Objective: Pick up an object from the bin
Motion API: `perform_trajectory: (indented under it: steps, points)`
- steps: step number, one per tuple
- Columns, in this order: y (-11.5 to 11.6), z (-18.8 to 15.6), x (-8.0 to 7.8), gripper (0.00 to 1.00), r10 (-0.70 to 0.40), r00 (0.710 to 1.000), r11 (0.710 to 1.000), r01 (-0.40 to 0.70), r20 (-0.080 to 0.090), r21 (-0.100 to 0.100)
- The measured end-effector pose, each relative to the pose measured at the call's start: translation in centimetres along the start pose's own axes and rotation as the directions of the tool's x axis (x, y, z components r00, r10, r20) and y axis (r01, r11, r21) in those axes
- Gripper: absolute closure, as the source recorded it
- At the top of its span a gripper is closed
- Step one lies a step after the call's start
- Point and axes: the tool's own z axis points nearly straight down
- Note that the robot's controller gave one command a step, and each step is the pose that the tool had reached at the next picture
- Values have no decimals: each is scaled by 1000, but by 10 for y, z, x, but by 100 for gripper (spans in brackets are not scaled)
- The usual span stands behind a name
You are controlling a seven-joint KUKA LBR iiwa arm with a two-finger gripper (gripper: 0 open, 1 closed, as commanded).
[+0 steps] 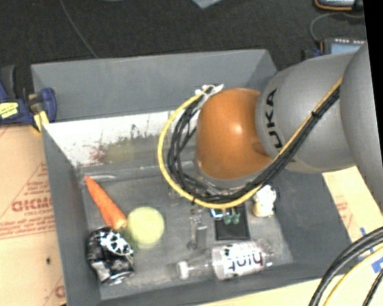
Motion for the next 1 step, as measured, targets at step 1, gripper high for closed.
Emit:
perform_trajectory:
  steps: [1]
  points:
    - [43,25,-52,0,-113,994,994,113,3,-2]
